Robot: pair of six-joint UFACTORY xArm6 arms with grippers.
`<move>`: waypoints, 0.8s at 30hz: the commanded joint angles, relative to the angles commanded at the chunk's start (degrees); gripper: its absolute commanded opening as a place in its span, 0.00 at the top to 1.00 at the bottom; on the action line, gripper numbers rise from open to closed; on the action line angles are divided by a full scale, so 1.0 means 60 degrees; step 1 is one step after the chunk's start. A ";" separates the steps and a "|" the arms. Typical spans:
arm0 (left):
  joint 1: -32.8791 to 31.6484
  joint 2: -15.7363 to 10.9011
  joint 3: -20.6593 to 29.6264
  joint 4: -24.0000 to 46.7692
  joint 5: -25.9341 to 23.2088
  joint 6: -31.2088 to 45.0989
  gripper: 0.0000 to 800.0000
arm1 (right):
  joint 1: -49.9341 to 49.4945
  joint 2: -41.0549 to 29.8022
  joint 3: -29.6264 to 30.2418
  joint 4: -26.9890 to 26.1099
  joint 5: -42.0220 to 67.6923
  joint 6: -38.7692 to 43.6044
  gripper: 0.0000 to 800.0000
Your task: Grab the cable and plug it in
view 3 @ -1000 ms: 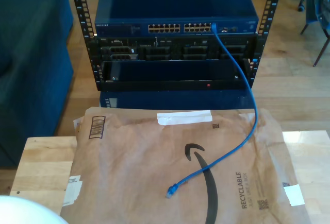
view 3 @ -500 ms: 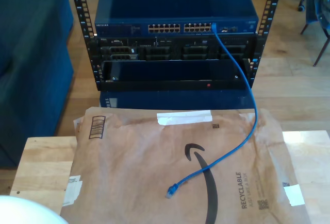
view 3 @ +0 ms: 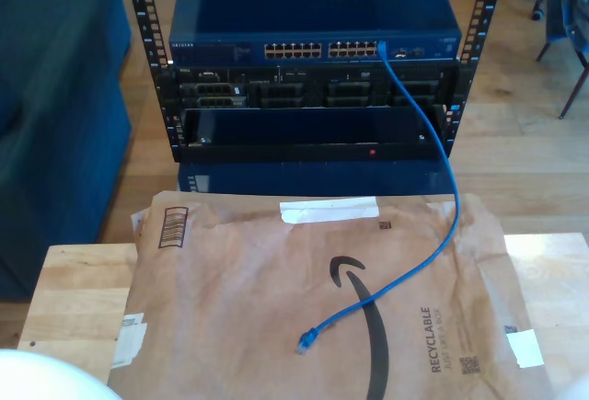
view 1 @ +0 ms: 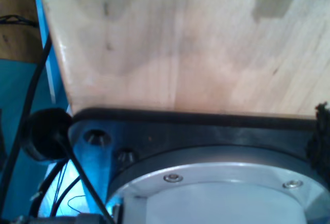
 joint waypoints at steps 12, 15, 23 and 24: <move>0.0000 0.0000 0.0000 0.0000 0.0029 0.0000 0.00 | -0.0293 -0.0029 0.0278 -0.0044 -0.0571 -0.0029 0.00; 0.0000 0.0000 0.0000 0.0000 0.0000 0.0000 0.00 | -0.0293 -0.0029 0.0278 -0.0044 -0.0571 -0.0029 0.00; 0.0000 0.0000 0.0000 0.0000 0.0000 0.0000 0.00 | -0.0293 -0.0029 0.0278 -0.0044 -0.0571 -0.0029 0.00; 0.0000 0.0000 0.0000 0.0000 0.0000 0.0000 0.00 | -0.0293 -0.0029 0.0278 -0.0044 -0.0571 -0.0029 0.00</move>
